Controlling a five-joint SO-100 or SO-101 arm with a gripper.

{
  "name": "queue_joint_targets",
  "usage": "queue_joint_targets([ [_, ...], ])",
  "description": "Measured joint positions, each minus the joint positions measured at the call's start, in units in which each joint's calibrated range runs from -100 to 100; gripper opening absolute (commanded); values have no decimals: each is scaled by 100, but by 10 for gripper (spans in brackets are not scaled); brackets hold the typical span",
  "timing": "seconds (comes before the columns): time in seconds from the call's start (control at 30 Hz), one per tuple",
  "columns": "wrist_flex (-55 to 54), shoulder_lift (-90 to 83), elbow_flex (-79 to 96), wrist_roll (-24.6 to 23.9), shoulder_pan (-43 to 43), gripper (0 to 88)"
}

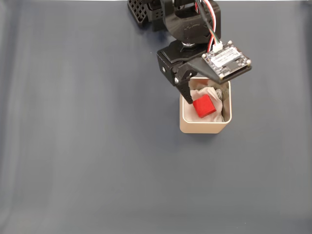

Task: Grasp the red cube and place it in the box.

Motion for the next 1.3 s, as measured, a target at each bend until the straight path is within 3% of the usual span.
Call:
queue_joint_targets([
  [0.33, -122, -89, 46, 5, 15, 556],
  [0.4, -154, -107, 64, -5, 8, 478],
  [0.6, -284, -187, 118, -59, 120, 100],
  [0.7, -406, -214, 118, -63, 248, 2],
  [1.3, -577, -945, 984, -103, 1623, 2],
])
